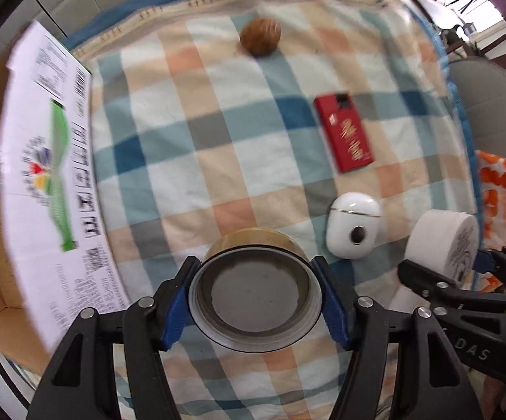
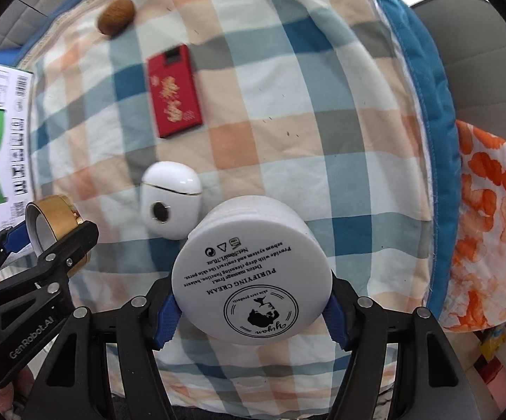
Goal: Organize rigid objects
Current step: 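Carry the tape roll with left tool while right tool carries the cream jar to the box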
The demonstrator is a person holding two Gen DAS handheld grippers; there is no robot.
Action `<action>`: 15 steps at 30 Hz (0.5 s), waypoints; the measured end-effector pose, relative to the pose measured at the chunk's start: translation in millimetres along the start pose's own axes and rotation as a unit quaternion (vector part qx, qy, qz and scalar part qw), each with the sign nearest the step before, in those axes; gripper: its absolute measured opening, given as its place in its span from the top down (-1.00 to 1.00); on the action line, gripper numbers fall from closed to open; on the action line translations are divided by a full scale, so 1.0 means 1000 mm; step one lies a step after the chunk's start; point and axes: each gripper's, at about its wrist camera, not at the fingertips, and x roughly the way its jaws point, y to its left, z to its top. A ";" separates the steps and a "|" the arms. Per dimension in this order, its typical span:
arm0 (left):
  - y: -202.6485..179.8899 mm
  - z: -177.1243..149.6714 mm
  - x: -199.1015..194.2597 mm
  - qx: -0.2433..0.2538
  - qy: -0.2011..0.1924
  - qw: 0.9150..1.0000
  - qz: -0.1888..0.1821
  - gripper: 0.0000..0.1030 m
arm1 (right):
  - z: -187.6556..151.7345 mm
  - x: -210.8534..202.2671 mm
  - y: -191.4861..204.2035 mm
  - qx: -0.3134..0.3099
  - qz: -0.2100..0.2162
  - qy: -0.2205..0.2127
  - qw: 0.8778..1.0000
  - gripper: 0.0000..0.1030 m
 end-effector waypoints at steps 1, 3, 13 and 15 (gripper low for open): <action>0.002 -0.002 -0.016 0.000 -0.014 1.000 -0.004 -0.20 | -0.002 -0.009 0.005 -0.006 0.003 -0.007 1.000 -0.35; 0.010 -0.004 -0.046 0.001 -0.041 0.999 -0.014 -0.20 | -0.005 -0.026 0.016 -0.017 0.011 -0.021 1.000 -0.35; 0.107 -0.008 -0.155 -0.021 -0.146 0.989 0.001 -0.21 | -0.020 -0.112 0.127 -0.094 0.053 -0.091 0.990 -0.35; 0.135 -0.010 -0.168 -0.033 -0.152 0.988 0.012 -0.21 | -0.020 -0.117 0.157 -0.108 0.061 -0.095 0.988 -0.35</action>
